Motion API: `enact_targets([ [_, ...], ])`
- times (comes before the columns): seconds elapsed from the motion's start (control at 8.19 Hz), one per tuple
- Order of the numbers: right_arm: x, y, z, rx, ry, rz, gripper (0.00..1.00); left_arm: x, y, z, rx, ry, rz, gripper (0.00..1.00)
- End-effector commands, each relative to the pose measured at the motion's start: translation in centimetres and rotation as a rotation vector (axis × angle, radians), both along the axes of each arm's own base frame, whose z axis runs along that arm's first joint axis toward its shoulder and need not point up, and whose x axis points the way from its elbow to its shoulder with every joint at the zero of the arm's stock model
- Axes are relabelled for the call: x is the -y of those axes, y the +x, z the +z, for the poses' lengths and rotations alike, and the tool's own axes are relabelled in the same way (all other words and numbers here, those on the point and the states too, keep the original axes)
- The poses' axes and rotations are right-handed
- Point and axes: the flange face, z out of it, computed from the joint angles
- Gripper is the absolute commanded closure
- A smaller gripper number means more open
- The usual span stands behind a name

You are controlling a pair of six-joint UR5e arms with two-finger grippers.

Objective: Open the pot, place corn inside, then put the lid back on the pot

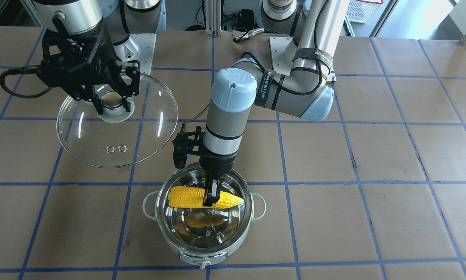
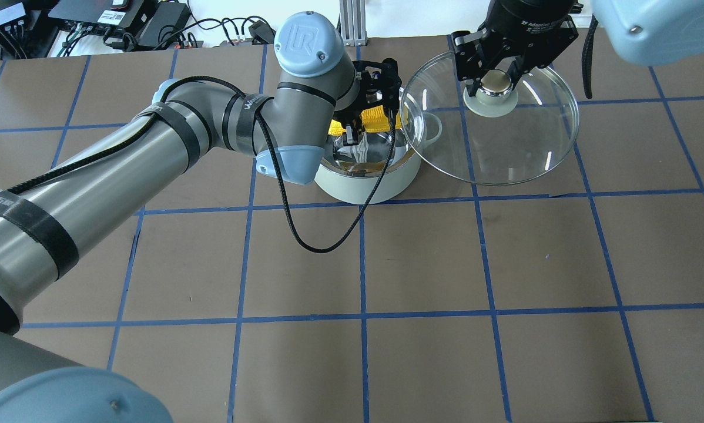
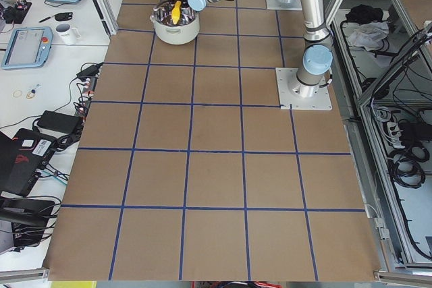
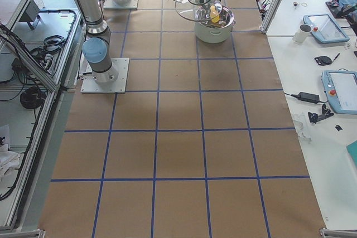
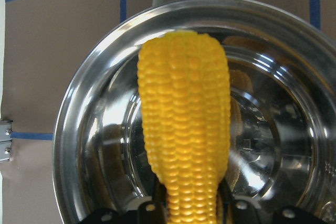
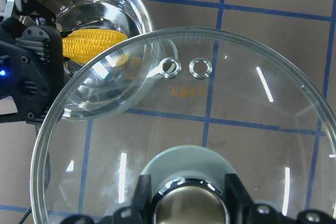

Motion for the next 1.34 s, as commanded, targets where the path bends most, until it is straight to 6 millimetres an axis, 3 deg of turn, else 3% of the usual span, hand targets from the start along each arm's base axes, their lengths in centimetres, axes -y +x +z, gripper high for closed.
enact_targets([
  [0.0,0.0,0.0,0.1,0.001,-0.002,0.0,0.73,0.0,0.0,0.0,-0.005,0.004,0.01,0.13],
  [0.12,0.0,0.0,0.1,0.001,-0.002,0.0,0.74,0.0,0.1,0.3,-0.006,0.0,0.015,0.04],
  [0.61,0.0,0.0,0.1,0.0,-0.002,0.0,0.74,-0.2,1.0,3.4,-0.036,-0.035,0.09,0.04],
  [0.85,0.0,0.1,0.2,0.004,-0.008,-0.004,0.74,-0.7,1.5,5.4,-0.11,-0.022,0.255,0.04],
  [0.98,0.4,0.2,0.3,0.004,-0.013,-0.015,0.74,0.5,4.3,6.0,-0.13,-0.023,0.345,0.04],
  [1.1,1.4,0.3,-0.2,0.012,-0.012,-0.052,0.74,2.1,8.6,6.9,-0.146,-0.019,0.439,0.04],
  [1.22,4.2,0.6,-0.8,0.016,-0.054,-0.083,0.74,3.1,14.0,8.3,-0.157,0.015,0.57,0.03],
])
